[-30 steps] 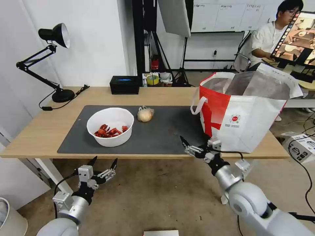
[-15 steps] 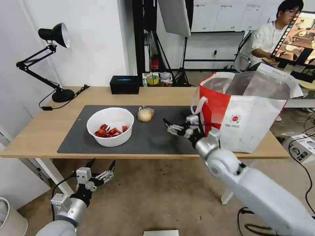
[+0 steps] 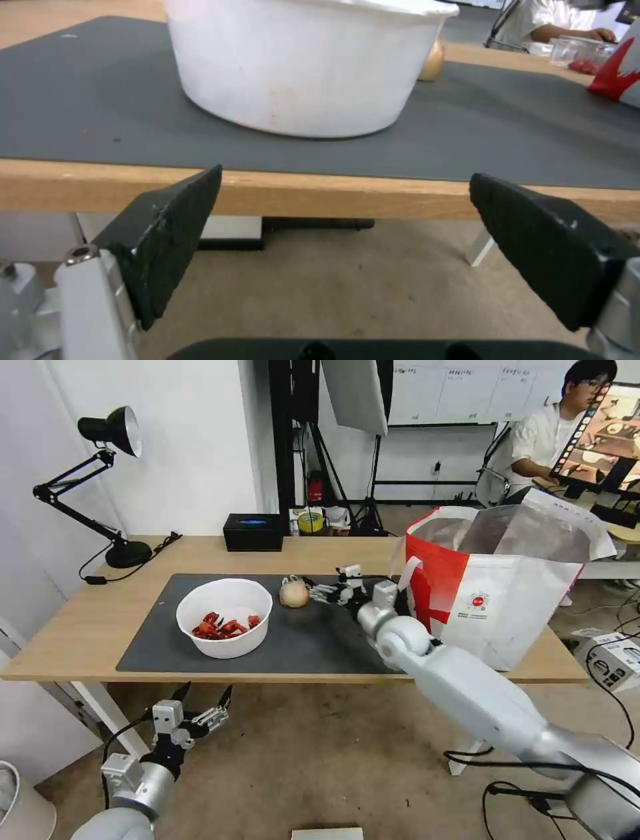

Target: Pick up the trash from the table and place it into the takeout bag.

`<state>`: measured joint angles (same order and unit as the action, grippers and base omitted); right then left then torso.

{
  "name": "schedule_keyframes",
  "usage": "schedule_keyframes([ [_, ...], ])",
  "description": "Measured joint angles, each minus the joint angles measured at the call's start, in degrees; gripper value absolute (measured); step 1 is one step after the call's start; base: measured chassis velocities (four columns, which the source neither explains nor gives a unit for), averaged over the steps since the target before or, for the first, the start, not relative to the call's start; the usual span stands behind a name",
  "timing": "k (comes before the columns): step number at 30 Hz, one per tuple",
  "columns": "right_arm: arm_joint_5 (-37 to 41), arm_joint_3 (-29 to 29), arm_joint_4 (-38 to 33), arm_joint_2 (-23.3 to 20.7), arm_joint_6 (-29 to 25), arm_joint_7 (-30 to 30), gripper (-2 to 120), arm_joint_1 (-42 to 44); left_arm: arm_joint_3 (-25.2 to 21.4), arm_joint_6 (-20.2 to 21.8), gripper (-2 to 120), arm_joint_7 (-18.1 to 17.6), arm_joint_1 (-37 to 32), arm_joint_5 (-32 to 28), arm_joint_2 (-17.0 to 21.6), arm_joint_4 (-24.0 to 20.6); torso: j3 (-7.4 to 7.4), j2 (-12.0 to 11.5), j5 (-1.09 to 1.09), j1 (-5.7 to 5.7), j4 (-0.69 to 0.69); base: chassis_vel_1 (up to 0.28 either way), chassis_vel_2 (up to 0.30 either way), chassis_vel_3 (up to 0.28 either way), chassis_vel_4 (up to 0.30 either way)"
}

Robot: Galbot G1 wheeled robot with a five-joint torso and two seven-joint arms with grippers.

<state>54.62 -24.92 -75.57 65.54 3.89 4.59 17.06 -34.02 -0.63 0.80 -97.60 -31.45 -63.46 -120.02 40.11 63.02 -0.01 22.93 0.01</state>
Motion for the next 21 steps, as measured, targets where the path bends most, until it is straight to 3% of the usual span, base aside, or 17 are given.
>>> schedule_keyframes([
  [8, 1.2, -2.4, 9.6, 4.7, 2.2, -2.4, 100, -4.9, -0.6, -0.2, 100, 0.0, 0.1, -0.3, 0.1, 0.0, 0.0, 0.0, 0.0, 0.0, -0.01, 0.0, 0.0, 0.0, 0.0],
  [21, 2.0, -5.1, 16.8, 8.6, 8.6, -7.5, 100, -10.6, -0.8, -0.3, 100, 0.1, 0.4, -0.5, 0.0, -0.1, -0.01, 0.0, 0.0, -0.01, -0.01, 0.0, 0.0, 0.0, 0.0],
])
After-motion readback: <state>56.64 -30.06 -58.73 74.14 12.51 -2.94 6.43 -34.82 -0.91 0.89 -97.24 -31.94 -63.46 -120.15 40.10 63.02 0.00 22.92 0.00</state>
